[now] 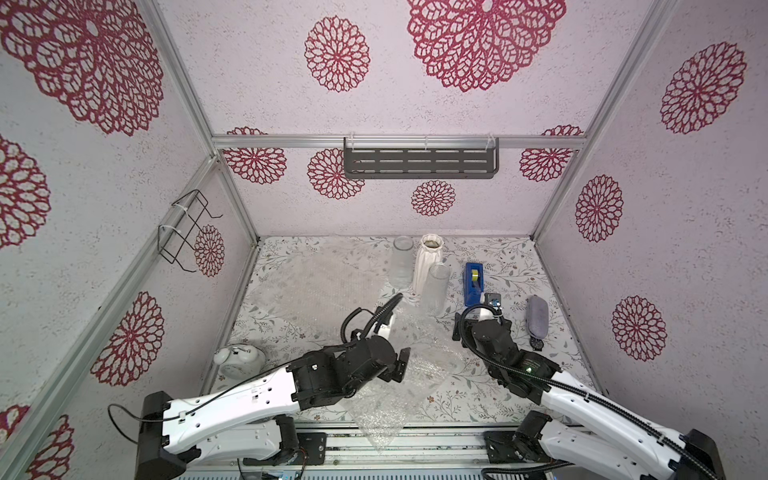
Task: Wrap vases in bubble wrap
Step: Turn over the bubble wrap at the center of the board, then adjust the bubble wrap on the bubble wrap.
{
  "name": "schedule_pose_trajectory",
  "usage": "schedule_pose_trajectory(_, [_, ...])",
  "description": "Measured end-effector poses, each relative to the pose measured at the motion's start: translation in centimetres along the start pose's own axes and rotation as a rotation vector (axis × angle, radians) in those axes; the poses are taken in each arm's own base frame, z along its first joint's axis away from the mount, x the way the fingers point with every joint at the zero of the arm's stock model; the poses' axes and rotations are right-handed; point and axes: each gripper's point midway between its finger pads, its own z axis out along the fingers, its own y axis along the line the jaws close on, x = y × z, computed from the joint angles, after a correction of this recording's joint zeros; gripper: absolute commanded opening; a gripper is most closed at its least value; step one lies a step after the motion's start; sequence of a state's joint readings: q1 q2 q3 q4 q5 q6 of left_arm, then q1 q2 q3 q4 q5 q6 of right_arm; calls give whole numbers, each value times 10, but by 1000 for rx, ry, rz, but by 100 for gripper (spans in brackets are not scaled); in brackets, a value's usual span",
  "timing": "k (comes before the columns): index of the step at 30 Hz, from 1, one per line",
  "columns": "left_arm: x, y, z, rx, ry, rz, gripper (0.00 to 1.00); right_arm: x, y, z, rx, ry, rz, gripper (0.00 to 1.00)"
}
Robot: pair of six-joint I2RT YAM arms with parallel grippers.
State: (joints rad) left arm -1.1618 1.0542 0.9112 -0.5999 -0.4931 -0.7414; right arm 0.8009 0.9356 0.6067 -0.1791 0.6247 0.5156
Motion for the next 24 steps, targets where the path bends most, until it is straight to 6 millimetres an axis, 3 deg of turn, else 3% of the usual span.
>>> schedule_pose_trajectory(4, [48,56,21,-191,107,-242,83,35,22,24,-47,128,-48,97])
schedule_pose_trajectory(6, [79,72,28,-259,173,-307,80,53,30,35,-58,194,-76,97])
schedule_pose_trajectory(9, [110,88,36,-326,252,-387,59,73,48,53,-73,285,-105,97])
schedule_pose_trajectory(10, [118,93,41,-340,273,-419,56,77,54,59,-79,306,-112,97])
schedule_pose_trajectory(15, [141,109,64,-383,347,-497,50,99,77,80,-112,393,-149,97])
schedule_pose_trajectory(20, [153,123,90,-410,417,-524,44,121,69,83,-82,452,-183,97])
schedule_pose_trajectory(24, [139,142,107,-427,413,-514,45,142,58,77,-71,498,-202,97])
